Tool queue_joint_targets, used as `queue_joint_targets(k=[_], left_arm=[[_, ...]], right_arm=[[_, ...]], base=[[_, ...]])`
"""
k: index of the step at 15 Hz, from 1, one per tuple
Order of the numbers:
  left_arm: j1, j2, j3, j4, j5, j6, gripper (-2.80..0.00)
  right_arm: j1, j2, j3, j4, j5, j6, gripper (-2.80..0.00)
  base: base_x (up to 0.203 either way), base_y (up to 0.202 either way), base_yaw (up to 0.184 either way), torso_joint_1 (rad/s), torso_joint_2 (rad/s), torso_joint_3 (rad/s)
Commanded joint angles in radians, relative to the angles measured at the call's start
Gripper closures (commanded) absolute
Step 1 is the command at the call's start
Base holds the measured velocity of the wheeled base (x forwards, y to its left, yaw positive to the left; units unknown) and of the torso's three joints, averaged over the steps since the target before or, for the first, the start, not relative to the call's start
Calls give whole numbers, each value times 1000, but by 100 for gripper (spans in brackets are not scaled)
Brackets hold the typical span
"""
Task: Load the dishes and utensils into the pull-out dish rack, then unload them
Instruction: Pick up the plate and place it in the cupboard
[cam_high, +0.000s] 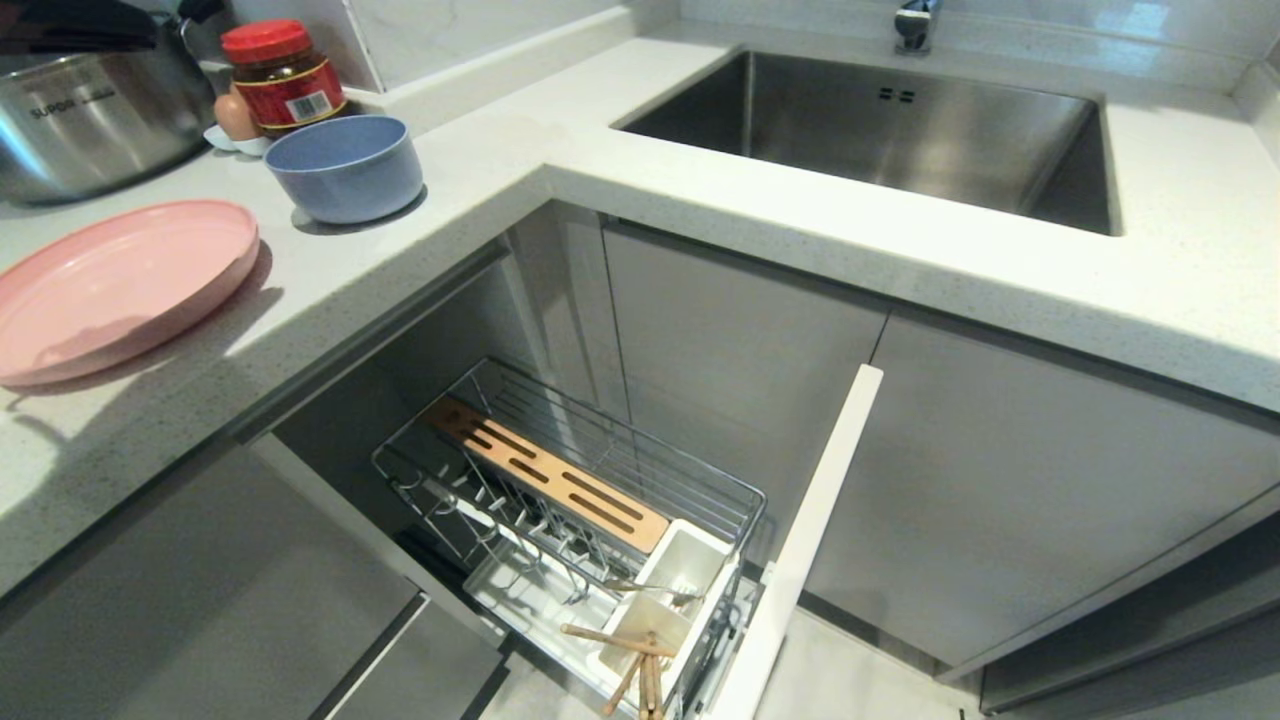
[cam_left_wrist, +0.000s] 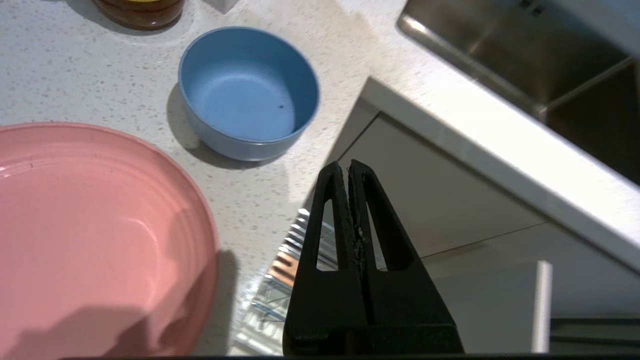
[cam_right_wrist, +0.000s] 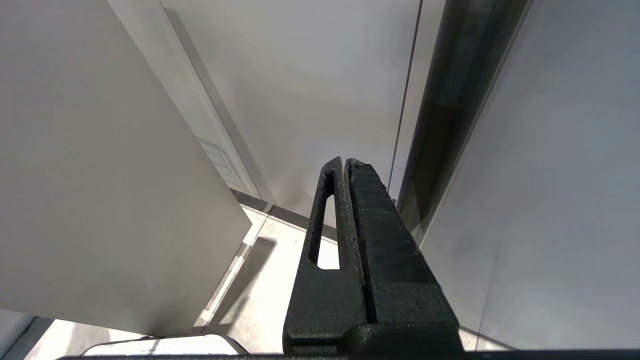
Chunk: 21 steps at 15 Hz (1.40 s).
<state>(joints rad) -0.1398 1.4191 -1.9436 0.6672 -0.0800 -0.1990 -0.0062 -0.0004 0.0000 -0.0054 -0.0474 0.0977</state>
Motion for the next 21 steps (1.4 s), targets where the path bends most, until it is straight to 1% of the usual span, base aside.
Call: queue_joint_targets(k=[1, 2, 3, 6, 7, 10, 17, 21], left_arm=[[2, 64, -5, -1, 2, 31, 0], [2, 85, -7, -5, 2, 77, 0], [2, 104, -7, -6, 3, 105, 0], [6, 135, -8, -59, 7, 113, 0], [6, 138, -8, -64, 8, 112, -280], [5, 157, -8, -77, -2, 111, -280], [3, 278, -8, -236, -14, 110, -280], [-6, 322, -8, -281, -25, 111, -280]], right_arm=[[0, -3, 0, -1, 0, 1, 0], [0, -3, 0, -1, 0, 1, 0], [0, -3, 0, -1, 0, 1, 0], [0, -4, 0, -1, 0, 1, 0], [0, -3, 0, -1, 0, 1, 0], [0, -3, 0, -1, 0, 1, 0], [0, -3, 0, -1, 0, 1, 0], [0, -3, 0, -1, 0, 1, 0]], base=[[0, 0, 0, 0, 0, 0], [0, 0, 0, 0, 0, 0], [0, 0, 0, 0, 0, 0], [0, 0, 0, 0, 0, 0], [0, 0, 0, 0, 0, 0], [0, 0, 0, 0, 0, 0], [0, 0, 0, 0, 0, 0], [0, 0, 0, 0, 0, 0]])
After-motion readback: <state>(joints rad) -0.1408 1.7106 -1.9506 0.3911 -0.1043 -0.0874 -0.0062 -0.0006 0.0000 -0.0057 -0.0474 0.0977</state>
